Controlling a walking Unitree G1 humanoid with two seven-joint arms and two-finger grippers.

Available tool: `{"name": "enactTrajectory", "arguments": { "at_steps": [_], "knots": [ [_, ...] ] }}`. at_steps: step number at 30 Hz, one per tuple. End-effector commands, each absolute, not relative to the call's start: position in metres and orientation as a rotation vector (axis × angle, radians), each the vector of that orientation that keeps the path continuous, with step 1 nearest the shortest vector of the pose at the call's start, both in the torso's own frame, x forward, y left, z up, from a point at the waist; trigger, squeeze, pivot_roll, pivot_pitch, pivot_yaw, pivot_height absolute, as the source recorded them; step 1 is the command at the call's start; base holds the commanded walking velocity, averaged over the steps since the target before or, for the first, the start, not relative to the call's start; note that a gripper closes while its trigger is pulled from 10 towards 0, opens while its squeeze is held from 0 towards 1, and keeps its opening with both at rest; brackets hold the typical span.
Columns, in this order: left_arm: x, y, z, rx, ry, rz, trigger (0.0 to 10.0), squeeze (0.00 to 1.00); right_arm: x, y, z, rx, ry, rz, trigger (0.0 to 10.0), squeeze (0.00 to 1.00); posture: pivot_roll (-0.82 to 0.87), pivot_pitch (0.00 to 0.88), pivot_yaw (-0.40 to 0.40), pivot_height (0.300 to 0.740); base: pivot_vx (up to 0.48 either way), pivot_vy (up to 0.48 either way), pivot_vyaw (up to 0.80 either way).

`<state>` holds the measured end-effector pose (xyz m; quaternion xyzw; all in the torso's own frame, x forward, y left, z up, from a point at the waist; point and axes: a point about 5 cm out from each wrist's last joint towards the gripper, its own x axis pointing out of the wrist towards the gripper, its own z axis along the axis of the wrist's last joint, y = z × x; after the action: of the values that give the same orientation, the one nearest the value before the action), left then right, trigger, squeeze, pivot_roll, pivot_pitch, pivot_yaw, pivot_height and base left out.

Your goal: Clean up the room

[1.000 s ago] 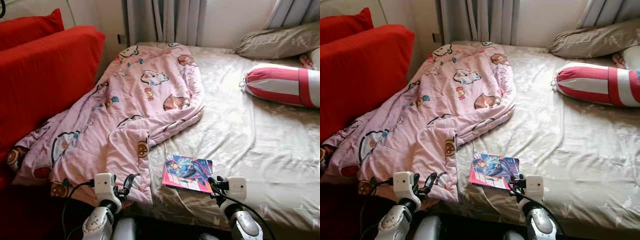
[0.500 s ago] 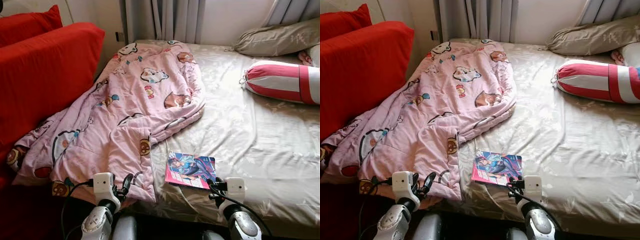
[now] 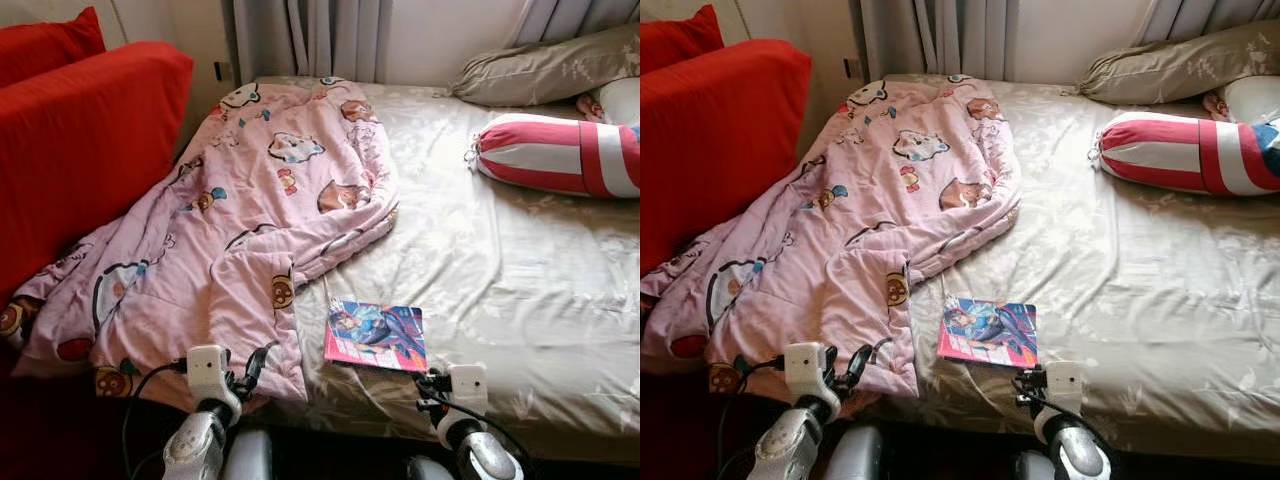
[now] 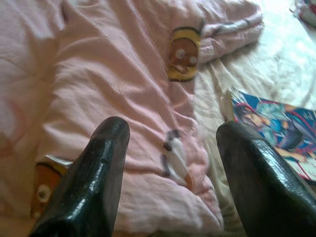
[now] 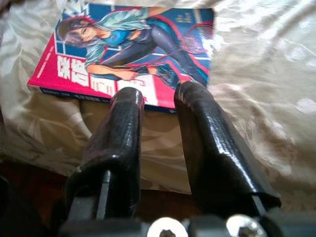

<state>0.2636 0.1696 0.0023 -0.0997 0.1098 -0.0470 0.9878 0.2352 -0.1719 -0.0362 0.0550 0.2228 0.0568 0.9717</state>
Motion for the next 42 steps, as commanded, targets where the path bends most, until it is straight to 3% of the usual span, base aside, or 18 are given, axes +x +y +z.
{"name": "enactTrajectory", "arguments": {
  "at_steps": [1, 11, 23, 30, 40, 41, 42],
  "knots": [
    [0.264, 0.173, 0.004, -0.198, 0.214, -0.09, 10.0, 0.0, 0.236, -0.168, -0.036, 0.137, 0.446, 0.106, 10.0, 0.0, 0.0, 0.098, -0.001, 0.615, 0.319, 0.0, 0.0],
    [0.265, 0.173, 0.005, -0.198, 0.212, -0.094, 10.0, 0.0, 0.239, -0.171, -0.035, 0.16, 0.442, 0.071, 10.0, 0.0, 0.0, 0.103, 0.001, 0.615, 0.327, 0.0, 0.0],
    [0.272, 0.168, 0.011, -0.181, 0.198, -0.131, 10.0, 0.0, 0.239, -0.187, -0.038, 0.175, 0.484, -0.063, 10.0, 0.0, 0.02, 0.135, 0.003, 0.615, 0.0, 0.0, 0.0],
    [0.282, 0.163, 0.017, -0.166, 0.188, -0.161, 10.0, 0.0, 0.246, -0.183, -0.036, 0.176, 0.501, -0.059, 10.0, 0.0, 0.03, 0.156, 0.01, 0.585, 0.0, 0.0, 0.0],
    [0.282, 0.159, 0.018, -0.135, 0.182, -0.208, 10.0, 0.0, 0.252, -0.173, -0.032, 0.246, 0.455, -0.038, 10.0, 0.0, 0.06, 0.189, 0.034, 0.585, 0.0, 0.0, 0.0],
    [0.281, 0.159, 0.018, -0.131, 0.182, -0.209, 10.0, 0.0, 0.255, -0.17, -0.029, 0.267, 0.438, -0.03, 10.0, 0.23, 0.07, 0.19, 0.036, 0.585, 0.0, 0.0, 0.0],
    [0.28, 0.16, 0.018, -0.129, 0.181, -0.21, 10.0, 0.0, 0.256, -0.169, -0.028, 0.283, 0.429, -0.026, 10.0, 1.0, 0.07, 0.192, 0.037, 0.585, 0.0, 0.0, 0.0]
  ]
}}
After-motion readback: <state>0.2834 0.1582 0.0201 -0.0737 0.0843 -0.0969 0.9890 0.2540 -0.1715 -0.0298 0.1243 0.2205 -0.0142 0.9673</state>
